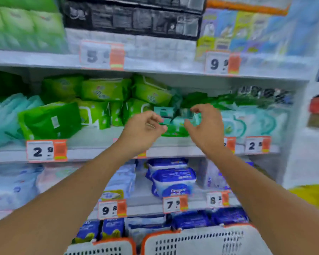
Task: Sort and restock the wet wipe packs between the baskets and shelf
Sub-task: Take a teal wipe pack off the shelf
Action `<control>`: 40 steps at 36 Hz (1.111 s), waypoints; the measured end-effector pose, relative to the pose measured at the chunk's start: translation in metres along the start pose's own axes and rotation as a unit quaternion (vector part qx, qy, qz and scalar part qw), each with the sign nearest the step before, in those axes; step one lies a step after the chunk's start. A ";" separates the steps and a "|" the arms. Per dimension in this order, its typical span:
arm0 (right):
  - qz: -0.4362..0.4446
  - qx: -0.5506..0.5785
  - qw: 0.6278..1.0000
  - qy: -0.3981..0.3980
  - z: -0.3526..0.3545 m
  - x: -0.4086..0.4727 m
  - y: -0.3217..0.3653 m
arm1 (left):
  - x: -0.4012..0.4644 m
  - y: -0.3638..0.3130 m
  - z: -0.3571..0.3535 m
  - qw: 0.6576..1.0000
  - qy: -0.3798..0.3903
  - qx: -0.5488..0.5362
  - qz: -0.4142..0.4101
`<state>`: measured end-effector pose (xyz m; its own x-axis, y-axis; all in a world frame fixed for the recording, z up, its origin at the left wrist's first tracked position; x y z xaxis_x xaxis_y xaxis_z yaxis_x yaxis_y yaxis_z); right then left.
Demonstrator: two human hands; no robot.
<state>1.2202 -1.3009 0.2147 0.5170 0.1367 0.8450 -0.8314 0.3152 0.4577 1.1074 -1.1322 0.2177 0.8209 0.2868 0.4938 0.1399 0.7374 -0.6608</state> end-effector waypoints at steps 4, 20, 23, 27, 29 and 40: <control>-0.116 -0.079 0.988 -0.062 0.059 0.016 -0.058 | 0.045 -0.024 -0.069 0.991 0.084 0.100 -0.012; -0.227 0.128 0.963 -0.069 0.098 0.017 -0.146 | 0.127 -0.019 -0.171 0.978 0.147 -0.095 0.113; -0.236 0.231 0.941 -0.074 0.093 0.012 -0.145 | 0.123 -0.015 -0.159 0.979 0.119 -0.128 0.107; -0.276 0.361 0.886 -0.091 0.082 0.006 -0.135 | 0.116 -0.005 -0.127 0.993 0.054 -0.085 0.064; -0.301 0.401 0.860 -0.092 0.073 0.005 -0.130 | 0.114 -0.003 -0.109 0.995 0.035 -0.087 0.046; -0.274 0.472 0.838 -0.031 0.034 0.007 -0.049 | 0.057 -0.013 0.011 0.997 -0.030 -0.058 -0.036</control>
<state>1.2577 -1.3476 0.2081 0.8862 0.1561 0.4363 -0.2791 -0.5717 0.7715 1.1464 -1.1185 0.2607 0.7724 0.2749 0.5725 0.2624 0.6828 -0.6818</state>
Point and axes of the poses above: each hand's wrist, its own x-axis towards the middle knuckle, its own z-axis out of the back of the hand, y = z × x, the point moved 3 cm from there along x, towards the middle knuckle, and after that the axes turned 14 degrees about x, right-handed, at the moved point
